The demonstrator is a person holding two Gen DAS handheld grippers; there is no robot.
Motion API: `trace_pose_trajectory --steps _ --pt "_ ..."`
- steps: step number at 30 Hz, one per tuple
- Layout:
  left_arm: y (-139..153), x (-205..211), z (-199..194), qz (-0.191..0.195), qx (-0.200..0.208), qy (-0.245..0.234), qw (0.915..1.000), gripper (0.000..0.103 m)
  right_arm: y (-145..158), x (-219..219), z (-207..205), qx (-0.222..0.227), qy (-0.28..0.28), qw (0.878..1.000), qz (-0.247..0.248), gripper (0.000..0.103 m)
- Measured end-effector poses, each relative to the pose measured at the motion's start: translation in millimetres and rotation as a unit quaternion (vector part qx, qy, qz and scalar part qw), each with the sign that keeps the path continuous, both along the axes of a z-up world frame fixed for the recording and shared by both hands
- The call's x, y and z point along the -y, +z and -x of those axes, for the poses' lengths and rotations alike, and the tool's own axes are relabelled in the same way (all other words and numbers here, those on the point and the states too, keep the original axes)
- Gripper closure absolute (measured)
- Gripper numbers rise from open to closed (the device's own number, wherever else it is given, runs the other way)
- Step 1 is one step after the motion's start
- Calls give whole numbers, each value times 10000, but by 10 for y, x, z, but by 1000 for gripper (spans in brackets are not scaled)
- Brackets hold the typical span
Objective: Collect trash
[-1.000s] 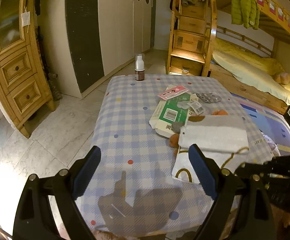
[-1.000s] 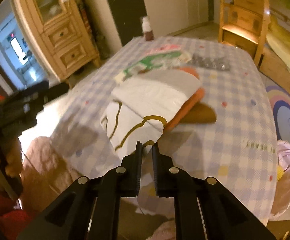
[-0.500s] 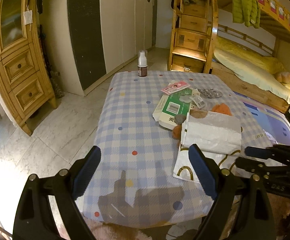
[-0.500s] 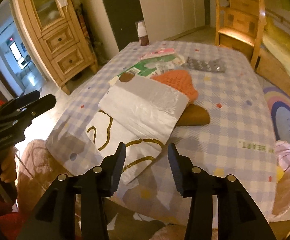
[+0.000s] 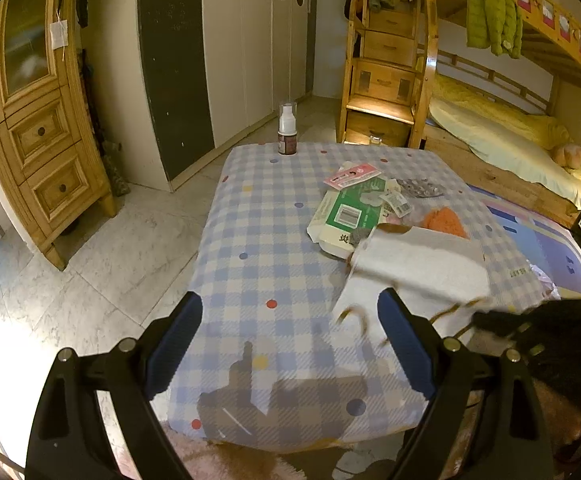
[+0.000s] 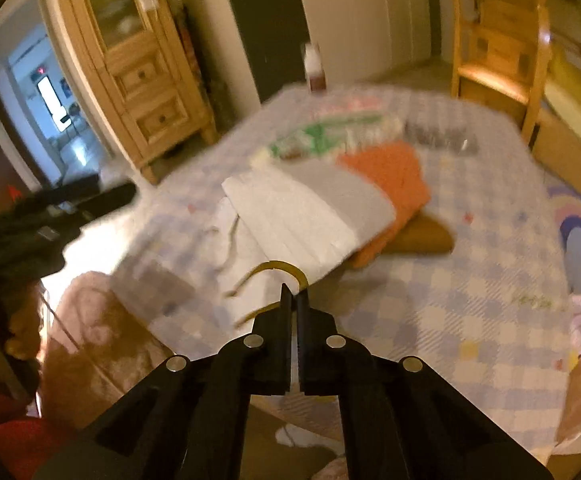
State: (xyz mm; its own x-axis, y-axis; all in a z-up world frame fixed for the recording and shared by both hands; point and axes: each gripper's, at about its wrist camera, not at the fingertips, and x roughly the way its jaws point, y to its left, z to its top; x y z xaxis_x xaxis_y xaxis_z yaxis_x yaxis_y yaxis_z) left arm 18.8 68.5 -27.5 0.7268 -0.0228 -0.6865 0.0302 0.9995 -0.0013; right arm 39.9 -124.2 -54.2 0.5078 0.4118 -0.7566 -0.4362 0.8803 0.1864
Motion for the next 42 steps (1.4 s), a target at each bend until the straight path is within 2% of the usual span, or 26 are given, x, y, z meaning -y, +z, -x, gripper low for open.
trace_pose_trajectory --steps 4,7,11,15,17,19,22,24,26,29,32,37,39,42 --pt "76 46 25 31 104 -32 9999 16 540 191 146 818 -348 9960 -5 102" --pt "112 132 33 62 165 -124 9998 16 894 417 268 1392 -778 9868 284 102" --pt "123 276 14 94 189 -315 9993 16 984 665 313 1678 -1317 9730 886 102" --pt "96 404 1 52 162 -477 9987 16 770 896 278 1510 -1812 9644 1196 102" --pt "75 435 -4 34 138 -500 9986 16 583 913 246 1269 -1786 9679 1232 102" --pt "60 449 -14 15 109 -505 9987 16 312 791 210 902 -1576 9747 1301 102" --pt "57 432 -14 -13 102 -469 9988 16 42 558 238 403 -1001 9883 1075 100" --pt "59 409 -20 -17 99 -425 9990 16 -66 427 277 163 -644 9936 909 93" --pt "58 388 -26 -19 101 -396 9992 16 -88 370 318 29 -471 9958 779 79" --pt "58 378 -35 -14 105 -378 9992 16 -45 401 349 -105 -434 9979 472 72" --pt "56 377 -31 -8 100 -398 9992 16 62 462 399 -35 -546 9973 483 67" --pt "60 420 0 -19 104 -487 9988 16 25 498 270 83 -964 9925 743 52" --pt "65 425 15 -39 104 -492 9987 16 -30 506 182 6 -1244 9891 785 50" --pt "60 417 11 -29 91 -454 9989 16 -85 512 102 -84 -1533 9866 561 43"
